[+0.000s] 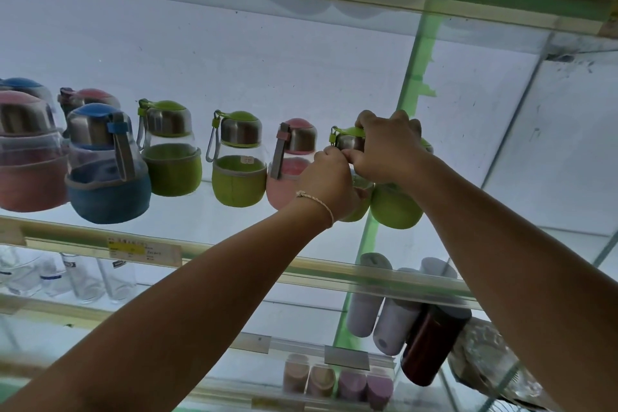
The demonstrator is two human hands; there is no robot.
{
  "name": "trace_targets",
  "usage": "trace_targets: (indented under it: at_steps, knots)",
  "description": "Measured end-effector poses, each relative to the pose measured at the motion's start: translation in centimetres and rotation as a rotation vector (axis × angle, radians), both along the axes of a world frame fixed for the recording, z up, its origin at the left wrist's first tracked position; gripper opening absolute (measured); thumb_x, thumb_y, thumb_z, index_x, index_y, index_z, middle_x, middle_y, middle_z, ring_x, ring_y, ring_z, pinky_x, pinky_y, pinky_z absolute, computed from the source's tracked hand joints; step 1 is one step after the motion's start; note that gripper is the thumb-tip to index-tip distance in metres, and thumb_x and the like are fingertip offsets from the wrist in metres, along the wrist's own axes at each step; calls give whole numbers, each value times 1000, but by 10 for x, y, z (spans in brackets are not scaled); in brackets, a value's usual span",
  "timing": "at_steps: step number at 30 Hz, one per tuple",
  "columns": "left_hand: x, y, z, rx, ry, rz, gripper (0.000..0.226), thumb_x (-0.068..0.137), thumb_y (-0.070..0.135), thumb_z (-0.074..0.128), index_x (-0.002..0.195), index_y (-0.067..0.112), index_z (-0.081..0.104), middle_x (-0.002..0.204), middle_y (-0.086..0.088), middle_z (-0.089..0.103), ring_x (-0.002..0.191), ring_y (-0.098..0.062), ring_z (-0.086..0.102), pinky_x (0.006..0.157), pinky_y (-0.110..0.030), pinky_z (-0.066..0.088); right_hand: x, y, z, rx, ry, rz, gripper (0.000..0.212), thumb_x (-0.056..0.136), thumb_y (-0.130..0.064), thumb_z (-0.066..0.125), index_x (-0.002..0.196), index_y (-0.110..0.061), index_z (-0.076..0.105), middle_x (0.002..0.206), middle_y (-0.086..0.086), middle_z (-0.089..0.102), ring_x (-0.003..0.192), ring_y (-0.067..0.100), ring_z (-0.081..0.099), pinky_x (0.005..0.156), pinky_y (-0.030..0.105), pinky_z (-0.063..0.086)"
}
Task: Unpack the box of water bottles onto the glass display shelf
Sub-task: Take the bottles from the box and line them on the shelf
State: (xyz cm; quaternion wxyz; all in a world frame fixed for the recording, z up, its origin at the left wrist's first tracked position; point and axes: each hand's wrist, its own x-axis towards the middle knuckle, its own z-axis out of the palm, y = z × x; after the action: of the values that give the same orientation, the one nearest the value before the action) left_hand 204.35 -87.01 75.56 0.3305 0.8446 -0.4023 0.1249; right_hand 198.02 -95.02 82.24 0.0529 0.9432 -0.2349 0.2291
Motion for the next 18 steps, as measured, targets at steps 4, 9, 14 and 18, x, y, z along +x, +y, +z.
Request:
trace_targets:
  at_steps: [4, 9, 14, 18]
  knots:
    - [-1, 0, 0, -5, 36, -1, 63, 84, 37, 70, 130, 3, 42, 125, -16, 52, 105, -29, 59, 75, -29, 42, 3, -10, 3, -75, 65, 16, 57, 88, -60, 56, 129, -20, 50, 115, 10, 62, 125, 33, 38, 95, 42, 31]
    - [-1, 0, -2, -10, 59, -11, 84, 85, 40, 71, 142, -4, 29, 132, -18, 49, 114, -30, 55, 84, -29, 45, -23, -37, 27, 165, -155, 73, 64, 85, -59, 66, 141, -31, 50, 136, 8, 57, 134, 33, 38, 108, 45, 36]
    - [-17, 4, -12, -15, 26, -8, 101, 89, 38, 67, 152, -7, 1, 154, -23, 25, 133, -31, 44, 101, -32, 43, -43, -70, 17, 531, -314, 96, 53, 84, -31, 78, 133, -22, 61, 138, 12, 57, 122, 26, 55, 95, 34, 49]
    - [-36, 6, -15, 8, -102, -20, 83, 93, 27, 63, 153, -1, 12, 161, -25, 1, 146, -38, 25, 106, -36, 42, -47, -78, -6, 627, -335, 81, 69, 73, -36, 87, 133, -20, 59, 120, 9, 63, 110, 25, 62, 91, 37, 54]
